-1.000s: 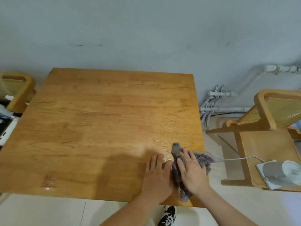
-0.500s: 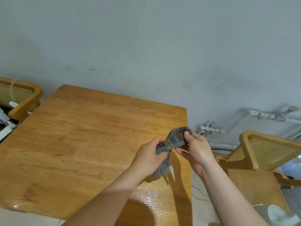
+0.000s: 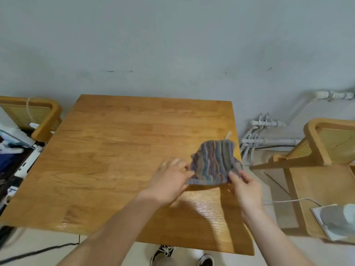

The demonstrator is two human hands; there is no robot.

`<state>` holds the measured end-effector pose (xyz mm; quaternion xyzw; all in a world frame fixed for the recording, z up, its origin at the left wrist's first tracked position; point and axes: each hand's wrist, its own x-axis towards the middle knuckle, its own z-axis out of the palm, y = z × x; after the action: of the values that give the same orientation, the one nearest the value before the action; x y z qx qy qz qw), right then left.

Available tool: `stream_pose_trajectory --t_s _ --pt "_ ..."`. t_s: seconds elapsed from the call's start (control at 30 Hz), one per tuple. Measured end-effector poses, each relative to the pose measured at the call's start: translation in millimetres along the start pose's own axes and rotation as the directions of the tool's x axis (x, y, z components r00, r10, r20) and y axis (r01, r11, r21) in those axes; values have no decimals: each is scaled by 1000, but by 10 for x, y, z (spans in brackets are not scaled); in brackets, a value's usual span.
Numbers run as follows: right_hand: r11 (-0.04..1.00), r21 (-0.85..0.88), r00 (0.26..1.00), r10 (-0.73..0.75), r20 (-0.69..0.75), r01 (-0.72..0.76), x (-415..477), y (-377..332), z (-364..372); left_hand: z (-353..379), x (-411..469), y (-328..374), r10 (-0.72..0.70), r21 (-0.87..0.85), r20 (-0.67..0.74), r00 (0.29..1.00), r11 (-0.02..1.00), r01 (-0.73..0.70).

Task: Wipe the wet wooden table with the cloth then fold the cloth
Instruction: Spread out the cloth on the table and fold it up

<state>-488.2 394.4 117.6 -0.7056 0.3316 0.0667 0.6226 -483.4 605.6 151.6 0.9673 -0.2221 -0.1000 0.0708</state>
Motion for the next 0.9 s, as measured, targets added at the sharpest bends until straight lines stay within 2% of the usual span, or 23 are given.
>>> stream_pose_trajectory --t_s 0.07,0.13,0.2,0.27,0.33,0.37,0.47,0.53,0.57,0.6,0.67,0.77,0.83,0.9 --pt "981 -188 999 47 15 -43 13 420 -79 338 -84 -14 -3 -6 227 974 1000 5" --pt "900 -431 998 -68 18 69 -4 607 -194 540 -127 -13 -1 -108 294 956 994 34" --pt "711 -663 970 -210 119 235 -21 655 -310 582 -128 -9 -35 -247 374 927 959 136" --pt "448 -807 918 -277 283 384 -20 672 -423 549 -99 17 -98 -360 490 866 882 304" --pt "197 -866 873 -280 400 460 -15 680 -532 498 -51 26 -114 -396 549 828 837 378" --pt "109 -871 854 -286 434 479 -24 693 -580 469 -35 26 -102 -393 575 812 836 383" --pt "-61 -789 732 -335 593 611 -101 668 -739 451 -22 -3 -27 -370 671 741 854 366" --pt "-100 -718 664 -311 680 689 -94 640 -829 442 -37 -48 40 -373 718 695 865 335" --pt "-86 -702 660 -277 699 707 -96 580 -869 441 -45 -83 77 -393 724 685 862 319" --pt "-65 -692 664 -231 712 719 -83 486 -895 412 -50 -112 108 -429 713 693 849 309" --pt "-51 -682 668 -163 726 730 -21 227 -918 335 -19 -179 90 -520 637 765 783 342" --pt "-1 -650 630 -243 738 760 138 -254 -814 98 176 -269 -123 -670 396 910 639 378" --pt "74 -668 660 -274 700 740 243 -624 -685 -131 369 -315 -272 -702 221 937 622 346" --pt "152 -707 706 -355 613 690 333 -958 -567 -379 550 -337 -375 -748 45 926 601 280"
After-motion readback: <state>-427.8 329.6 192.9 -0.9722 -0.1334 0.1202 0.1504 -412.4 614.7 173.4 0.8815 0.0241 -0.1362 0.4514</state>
